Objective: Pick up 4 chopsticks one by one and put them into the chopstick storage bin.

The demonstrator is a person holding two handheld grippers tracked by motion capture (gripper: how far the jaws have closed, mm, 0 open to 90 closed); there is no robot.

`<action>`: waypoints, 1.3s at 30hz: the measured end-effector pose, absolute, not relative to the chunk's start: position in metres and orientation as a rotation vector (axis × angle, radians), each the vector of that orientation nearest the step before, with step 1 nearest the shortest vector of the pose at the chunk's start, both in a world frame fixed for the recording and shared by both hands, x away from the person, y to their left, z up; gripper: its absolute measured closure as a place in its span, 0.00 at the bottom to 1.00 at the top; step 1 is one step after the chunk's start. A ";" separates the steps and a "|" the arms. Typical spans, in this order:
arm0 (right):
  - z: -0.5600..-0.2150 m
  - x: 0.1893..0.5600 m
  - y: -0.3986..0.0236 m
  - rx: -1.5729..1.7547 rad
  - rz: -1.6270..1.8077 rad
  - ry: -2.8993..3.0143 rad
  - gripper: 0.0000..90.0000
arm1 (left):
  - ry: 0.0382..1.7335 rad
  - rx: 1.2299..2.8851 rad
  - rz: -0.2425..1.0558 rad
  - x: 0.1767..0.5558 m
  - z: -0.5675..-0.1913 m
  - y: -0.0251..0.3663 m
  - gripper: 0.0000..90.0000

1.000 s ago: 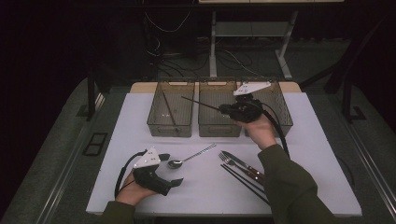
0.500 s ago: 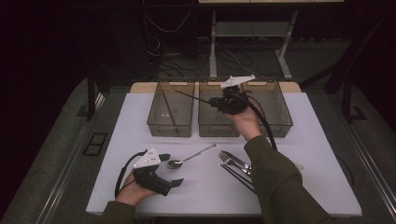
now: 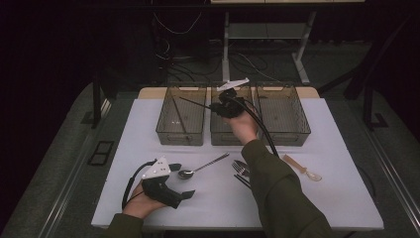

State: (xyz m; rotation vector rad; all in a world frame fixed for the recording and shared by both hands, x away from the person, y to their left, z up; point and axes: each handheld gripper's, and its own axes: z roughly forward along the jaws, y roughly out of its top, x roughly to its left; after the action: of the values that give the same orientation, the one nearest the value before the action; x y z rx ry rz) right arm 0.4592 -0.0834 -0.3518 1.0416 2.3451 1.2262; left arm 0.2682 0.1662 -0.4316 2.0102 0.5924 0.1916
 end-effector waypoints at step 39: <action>-0.377 0.501 -0.009 1.086 1.067 2.412 0.81 | 0.563 2.018 0.172 0.269 -0.430 0.167 0.00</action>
State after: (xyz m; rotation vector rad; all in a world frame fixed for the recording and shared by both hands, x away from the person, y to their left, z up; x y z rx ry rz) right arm 0.5010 -0.0091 -0.3769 1.0855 2.4125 1.0666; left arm 0.2692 0.1666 -0.4298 2.0175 0.5632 0.1717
